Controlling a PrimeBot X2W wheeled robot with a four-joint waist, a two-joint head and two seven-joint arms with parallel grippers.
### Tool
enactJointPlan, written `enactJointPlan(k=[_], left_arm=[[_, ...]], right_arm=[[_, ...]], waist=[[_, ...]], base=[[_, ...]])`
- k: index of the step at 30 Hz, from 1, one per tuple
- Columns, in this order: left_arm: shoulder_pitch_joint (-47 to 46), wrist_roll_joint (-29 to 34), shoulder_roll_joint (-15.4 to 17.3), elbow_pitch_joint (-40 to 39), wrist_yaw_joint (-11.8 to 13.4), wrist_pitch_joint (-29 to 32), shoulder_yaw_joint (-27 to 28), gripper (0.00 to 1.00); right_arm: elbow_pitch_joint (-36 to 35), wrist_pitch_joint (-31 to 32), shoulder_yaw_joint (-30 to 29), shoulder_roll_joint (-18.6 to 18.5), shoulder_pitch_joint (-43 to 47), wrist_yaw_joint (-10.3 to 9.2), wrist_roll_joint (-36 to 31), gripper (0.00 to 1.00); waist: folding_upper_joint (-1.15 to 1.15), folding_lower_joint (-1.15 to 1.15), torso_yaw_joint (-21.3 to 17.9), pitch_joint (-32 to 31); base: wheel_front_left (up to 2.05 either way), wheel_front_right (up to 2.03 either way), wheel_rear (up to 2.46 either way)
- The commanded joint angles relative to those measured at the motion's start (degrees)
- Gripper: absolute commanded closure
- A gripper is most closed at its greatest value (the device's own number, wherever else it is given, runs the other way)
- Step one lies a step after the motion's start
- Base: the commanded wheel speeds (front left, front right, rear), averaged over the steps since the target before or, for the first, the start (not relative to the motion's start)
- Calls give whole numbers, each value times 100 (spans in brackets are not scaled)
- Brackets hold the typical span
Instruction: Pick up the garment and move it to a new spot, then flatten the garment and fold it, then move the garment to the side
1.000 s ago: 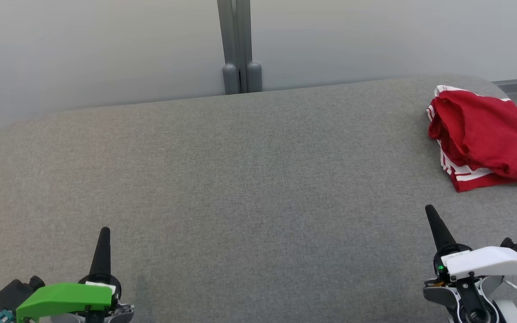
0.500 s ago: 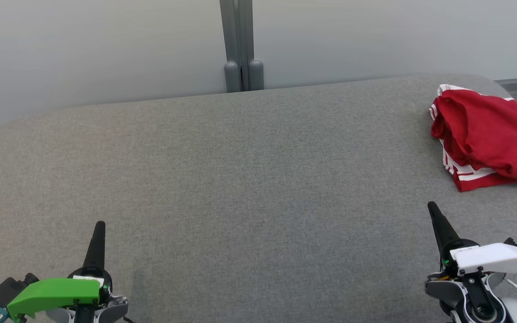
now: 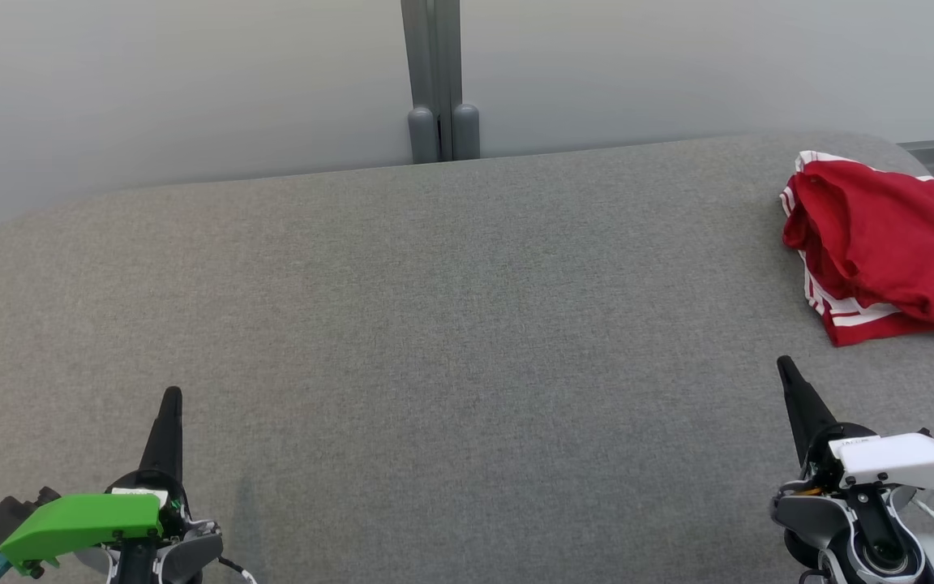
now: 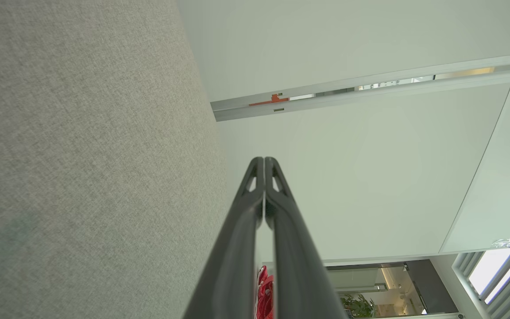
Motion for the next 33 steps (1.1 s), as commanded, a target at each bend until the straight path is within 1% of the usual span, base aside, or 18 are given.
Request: enactJointPlan(k=[1, 16, 33], left_arm=[[-121, -135, 24, 8, -43, 41, 50, 100], [-261, -680, 4, 114, -117, 216, 185, 100], [-255, -613, -35, 112, -115, 247, 226, 100]], right_arm=[[12, 44, -40, 0, -68, 3, 128, 100], [69, 209, -177, 47, -137, 2, 667, 100], [69, 237, -211, 73, -127, 2, 611, 100]], waist=[[0, 0, 4, 4], [0, 0, 36, 39], [0, 0, 37, 40]], base=[[0, 0, 0], [0, 0, 0], [0, 0, 0]])
